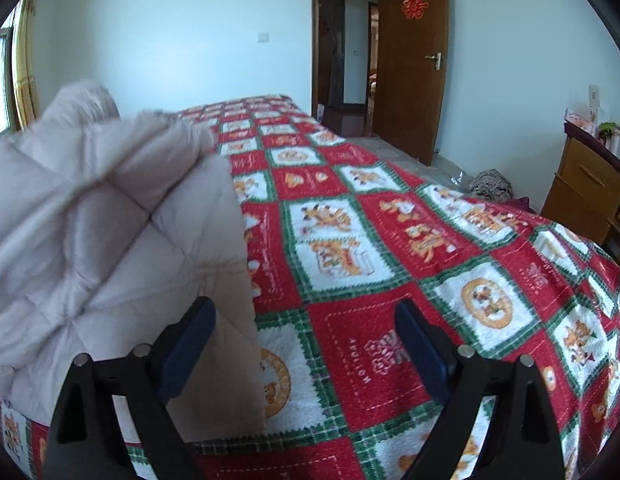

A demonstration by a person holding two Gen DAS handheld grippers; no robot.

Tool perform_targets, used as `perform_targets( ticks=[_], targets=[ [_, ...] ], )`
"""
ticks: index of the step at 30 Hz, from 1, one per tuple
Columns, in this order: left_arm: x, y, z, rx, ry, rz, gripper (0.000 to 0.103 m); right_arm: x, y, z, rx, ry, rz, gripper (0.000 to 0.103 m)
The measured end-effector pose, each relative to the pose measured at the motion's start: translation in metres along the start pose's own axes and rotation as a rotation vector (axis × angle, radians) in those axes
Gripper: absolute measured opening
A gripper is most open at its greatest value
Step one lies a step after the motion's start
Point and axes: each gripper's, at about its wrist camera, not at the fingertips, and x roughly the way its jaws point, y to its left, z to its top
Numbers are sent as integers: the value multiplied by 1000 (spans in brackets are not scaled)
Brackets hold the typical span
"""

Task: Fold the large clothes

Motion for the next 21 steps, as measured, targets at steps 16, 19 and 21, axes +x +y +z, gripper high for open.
perform_targets(
  ticks=[16,19,21],
  targets=[
    [-15,-42,23,120,-92,-72,92,17,45,33,-69,154,277,26],
    [-13,-28,39,57,-116,-52,97,24,29,15,-72,196,246,25],
    [1,-29,48,57,-95,-44,97,28,22,7,-78,223,233,25]
  ],
)
